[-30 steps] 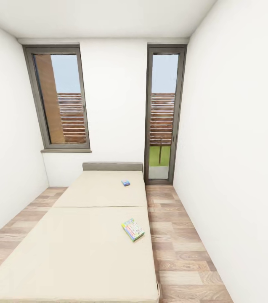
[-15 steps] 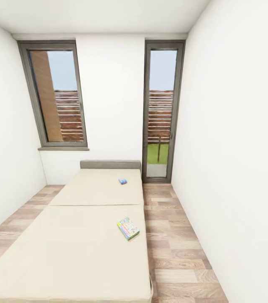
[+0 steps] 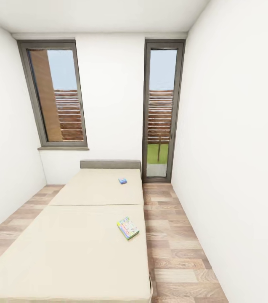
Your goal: Put all the toys in the child's room - the three board games (two on the bed and one on the table), the two jigsaw puzzles on the table, and the tennis ball on the table - inside the toy box on the table in the child's room.
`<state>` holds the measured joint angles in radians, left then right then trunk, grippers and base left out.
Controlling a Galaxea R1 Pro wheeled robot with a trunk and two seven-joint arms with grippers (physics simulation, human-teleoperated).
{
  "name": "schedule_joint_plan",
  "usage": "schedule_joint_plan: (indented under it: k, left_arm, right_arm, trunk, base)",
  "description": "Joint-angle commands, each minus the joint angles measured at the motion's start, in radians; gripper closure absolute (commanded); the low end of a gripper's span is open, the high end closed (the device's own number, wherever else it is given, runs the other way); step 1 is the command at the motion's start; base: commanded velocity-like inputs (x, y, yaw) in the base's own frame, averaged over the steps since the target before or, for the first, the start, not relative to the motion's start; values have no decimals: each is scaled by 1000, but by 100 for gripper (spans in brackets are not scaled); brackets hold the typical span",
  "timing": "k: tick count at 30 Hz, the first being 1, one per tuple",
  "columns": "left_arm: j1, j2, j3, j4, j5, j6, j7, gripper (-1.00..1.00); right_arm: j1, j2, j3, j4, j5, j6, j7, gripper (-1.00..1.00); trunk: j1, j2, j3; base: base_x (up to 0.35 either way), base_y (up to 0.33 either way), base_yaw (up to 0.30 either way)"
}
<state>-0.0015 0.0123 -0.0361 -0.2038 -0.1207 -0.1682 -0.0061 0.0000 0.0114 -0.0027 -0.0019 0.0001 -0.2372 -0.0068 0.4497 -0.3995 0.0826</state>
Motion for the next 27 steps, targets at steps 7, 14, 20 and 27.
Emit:
schedule_joint_plan:
  k: [7, 14, 20, 27]
  left_arm:
    - [0, 6, -1, 5, -4, 0, 3, -100]
    - [1, 2, -1, 79, -4, -2, 4, -100]
    - [1, -1, -1, 99, -4, -3, 5, -100]
    - [1, 1, -2, 104, -6, -4, 5, -100]
  right_arm:
    - [-2, -23, -2, -2, 0, -12, -23, -100]
    - [-3, -51, 3, -10, 5, -45, -47, -100]
    - [-3, -26, 2, -9, 4, -60, -48, -100]
    - [-2, 63, 0, -3, -3, -65, -49, -100]
  trunk:
    - [0, -1, 0]
    - [0, -1, 0]
    - [0, -1, 0]
    - [0, -1, 0]
  base:
    - [0, 0, 0]
    - [0, 0, 0]
    - [0, 0, 0]
    - [0, 0, 0]
